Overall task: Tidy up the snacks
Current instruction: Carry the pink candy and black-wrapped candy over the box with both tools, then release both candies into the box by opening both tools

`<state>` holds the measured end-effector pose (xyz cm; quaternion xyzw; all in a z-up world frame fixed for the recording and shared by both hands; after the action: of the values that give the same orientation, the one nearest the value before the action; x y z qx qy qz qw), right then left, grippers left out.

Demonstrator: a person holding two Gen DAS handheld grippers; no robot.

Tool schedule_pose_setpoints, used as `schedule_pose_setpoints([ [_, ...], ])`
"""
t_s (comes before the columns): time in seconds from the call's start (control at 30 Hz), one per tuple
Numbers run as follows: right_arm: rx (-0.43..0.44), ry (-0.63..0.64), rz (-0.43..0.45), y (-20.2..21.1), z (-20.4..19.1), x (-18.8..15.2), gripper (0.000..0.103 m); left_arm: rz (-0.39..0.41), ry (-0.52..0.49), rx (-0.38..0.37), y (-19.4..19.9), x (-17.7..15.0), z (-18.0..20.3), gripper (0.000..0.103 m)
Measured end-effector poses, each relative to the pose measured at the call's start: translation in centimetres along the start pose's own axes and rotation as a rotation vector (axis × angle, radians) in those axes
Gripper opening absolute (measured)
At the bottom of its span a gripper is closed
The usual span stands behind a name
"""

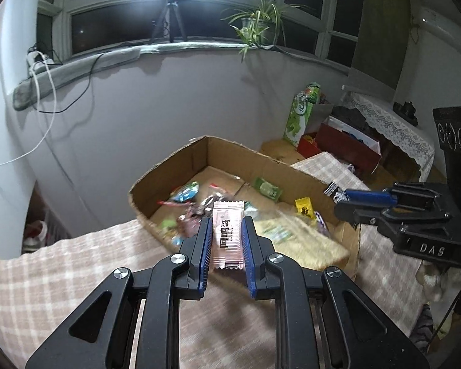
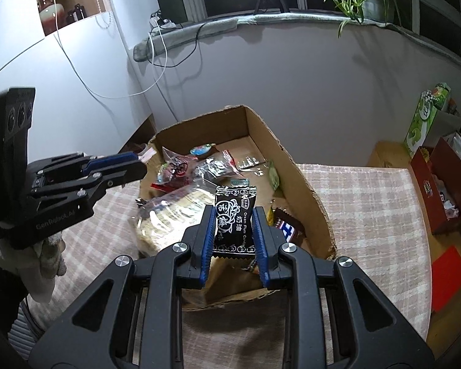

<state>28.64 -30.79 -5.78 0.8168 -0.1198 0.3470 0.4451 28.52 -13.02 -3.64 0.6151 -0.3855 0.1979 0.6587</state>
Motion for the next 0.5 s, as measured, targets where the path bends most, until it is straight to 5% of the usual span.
schedule_pose_setpoints([
  [0.5, 0.022, -0.029, -0.018, -1.2, 1.7, -0.2, 0.025, -0.016, -0.011, -0.015, -2.1, 1.0, 1.5, 0.018],
])
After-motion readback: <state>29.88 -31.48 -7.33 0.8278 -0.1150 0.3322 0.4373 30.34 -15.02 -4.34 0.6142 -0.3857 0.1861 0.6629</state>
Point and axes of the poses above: each gripper's, at about its wrist camera, not at the fingertips, and y roughly against the way its jaws point, z to its right, x to its top, the point moved 3 cm from there along -y, roughly the way its jaws point, and after that the axes turned 15 degrees about x, right-handed, at the moved point
